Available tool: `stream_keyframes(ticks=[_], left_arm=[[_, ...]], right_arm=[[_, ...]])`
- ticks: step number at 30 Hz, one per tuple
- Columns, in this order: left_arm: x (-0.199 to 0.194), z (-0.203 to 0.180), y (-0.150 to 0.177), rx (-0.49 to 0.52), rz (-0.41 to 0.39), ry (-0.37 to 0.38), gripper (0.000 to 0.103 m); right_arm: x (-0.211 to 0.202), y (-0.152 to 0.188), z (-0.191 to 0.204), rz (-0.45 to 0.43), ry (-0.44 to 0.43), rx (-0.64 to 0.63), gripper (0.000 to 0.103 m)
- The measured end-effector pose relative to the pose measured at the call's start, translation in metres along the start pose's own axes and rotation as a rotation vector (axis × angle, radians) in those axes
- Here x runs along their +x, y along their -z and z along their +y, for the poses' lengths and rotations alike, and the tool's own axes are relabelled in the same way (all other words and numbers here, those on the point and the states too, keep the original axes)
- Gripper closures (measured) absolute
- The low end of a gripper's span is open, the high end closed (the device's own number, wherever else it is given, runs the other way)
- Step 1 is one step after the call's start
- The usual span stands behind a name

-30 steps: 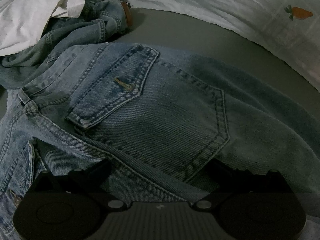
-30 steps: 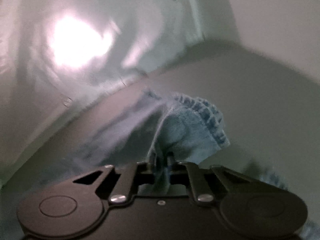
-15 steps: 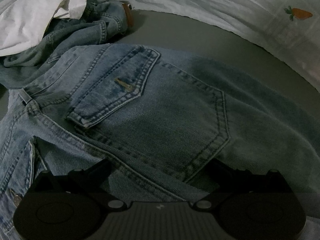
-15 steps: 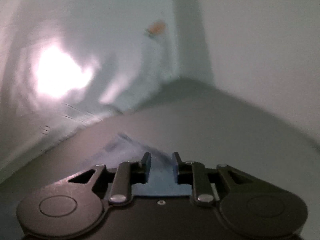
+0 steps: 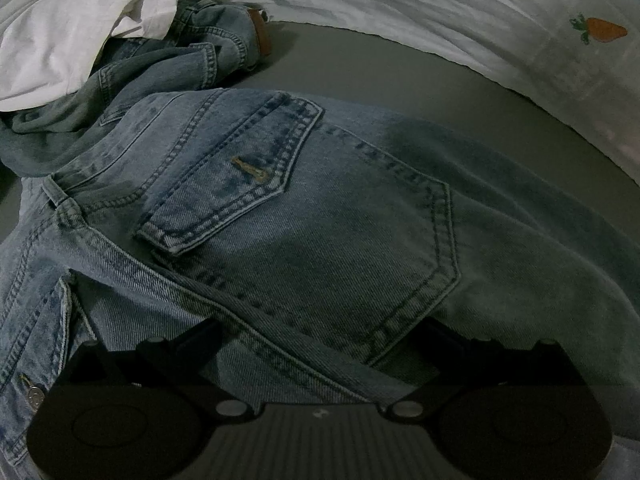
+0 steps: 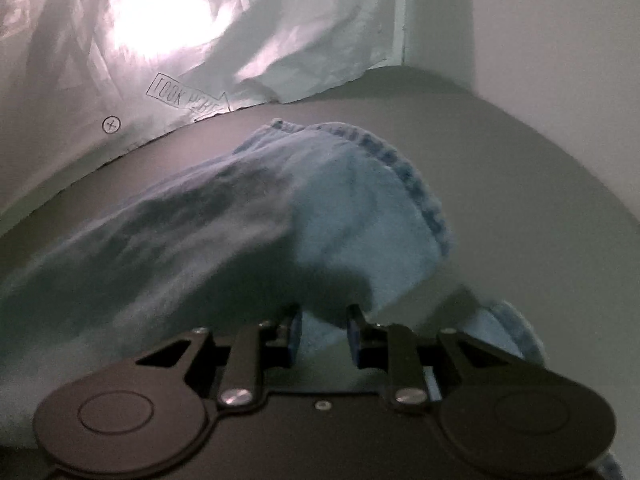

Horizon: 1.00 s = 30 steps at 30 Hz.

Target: Fold clothes

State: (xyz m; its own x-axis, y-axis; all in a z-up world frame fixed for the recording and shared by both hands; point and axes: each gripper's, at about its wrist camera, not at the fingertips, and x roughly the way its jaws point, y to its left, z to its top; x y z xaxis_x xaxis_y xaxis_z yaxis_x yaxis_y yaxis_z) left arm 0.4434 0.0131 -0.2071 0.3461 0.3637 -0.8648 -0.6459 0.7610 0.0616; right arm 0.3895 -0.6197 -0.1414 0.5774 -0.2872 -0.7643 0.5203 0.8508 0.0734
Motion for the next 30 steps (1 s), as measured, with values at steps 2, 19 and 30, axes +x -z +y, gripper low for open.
stream_keyframes(ticks=[2, 19, 30], left_arm=[[0.0, 0.0, 0.0, -0.001, -0.001, 0.0, 0.0], [-0.016, -0.01, -0.076, 0.059, 0.065, 0.207, 0.0], [0.07, -0.027, -0.146, -0.112, 0.419, 0.277, 0.0]], right_arm=[[0.004, -0.015, 0.004, -0.028, -0.035, 0.028, 0.078], [-0.026, -0.09, -0.037, -0.228, -0.174, 0.086, 0.05], [0.07, -0.177, -0.004, 0.177, -0.483, -0.076, 0.026]])
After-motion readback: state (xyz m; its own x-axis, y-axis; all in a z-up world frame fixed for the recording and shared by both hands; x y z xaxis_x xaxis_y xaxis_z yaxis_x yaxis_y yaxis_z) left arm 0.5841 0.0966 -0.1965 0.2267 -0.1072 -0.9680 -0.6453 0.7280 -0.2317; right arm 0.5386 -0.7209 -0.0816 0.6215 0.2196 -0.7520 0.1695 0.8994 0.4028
